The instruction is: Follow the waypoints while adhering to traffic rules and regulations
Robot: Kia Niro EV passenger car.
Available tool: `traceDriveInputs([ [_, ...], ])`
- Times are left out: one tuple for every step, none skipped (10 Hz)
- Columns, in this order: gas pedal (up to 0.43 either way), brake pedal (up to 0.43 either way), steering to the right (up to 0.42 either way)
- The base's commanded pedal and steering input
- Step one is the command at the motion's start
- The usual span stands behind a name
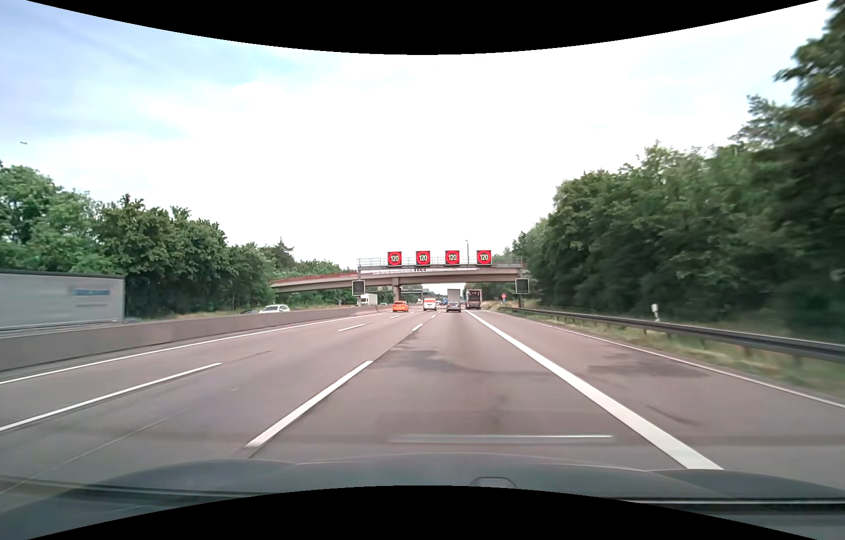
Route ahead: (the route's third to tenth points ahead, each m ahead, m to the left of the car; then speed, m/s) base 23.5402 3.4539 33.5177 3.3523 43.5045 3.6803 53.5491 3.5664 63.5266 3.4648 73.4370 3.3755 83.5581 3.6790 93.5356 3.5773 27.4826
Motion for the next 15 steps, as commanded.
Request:
traceDriveInputs([
  [0.260,0.000,-0.004],
  [0.260,0.000,-0.004],
  [0.260,0.000,-0.004],
  [0.260,0.000,-0.004],
  [0.260,0.000,-0.004],
  [0.260,0.000,-0.004],
  [0.260,0.000,-0.004],
  [0.260,0.000,-0.004],
  [0.260,0.000,-0.004],
  [0.260,0.000,-0.003],
  [0.260,0.000,-0.002],
  [0.260,0.000,-0.002],
  [0.260,0.000,-0.002],
  [0.260,0.000,-0.002],
  [0.260,0.000,-0.002],
])
